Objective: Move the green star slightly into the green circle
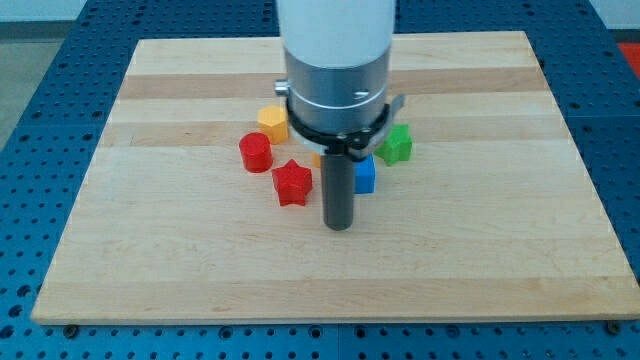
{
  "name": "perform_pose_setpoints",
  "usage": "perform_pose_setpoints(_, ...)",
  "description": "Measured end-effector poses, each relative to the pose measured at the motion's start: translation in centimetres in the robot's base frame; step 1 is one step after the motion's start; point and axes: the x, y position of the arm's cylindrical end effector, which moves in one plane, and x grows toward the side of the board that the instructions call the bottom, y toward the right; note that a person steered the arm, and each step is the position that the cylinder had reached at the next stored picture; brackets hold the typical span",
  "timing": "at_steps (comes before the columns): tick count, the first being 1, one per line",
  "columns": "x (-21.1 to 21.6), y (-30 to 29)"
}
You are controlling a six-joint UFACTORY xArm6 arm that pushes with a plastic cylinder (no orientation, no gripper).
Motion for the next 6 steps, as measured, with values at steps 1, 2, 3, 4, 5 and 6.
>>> perform_pose_setpoints(1,-0.8,1.5)
perform_pose_setpoints(2,-2.6,1.9)
perform_pose_setpoints(3,-3.4,4.4)
perform_pose_setpoints(4,-4.5,7.6)
perform_pose_setpoints(5,-7.3,9.4)
perform_pose_setpoints(6,-10.6,9.5)
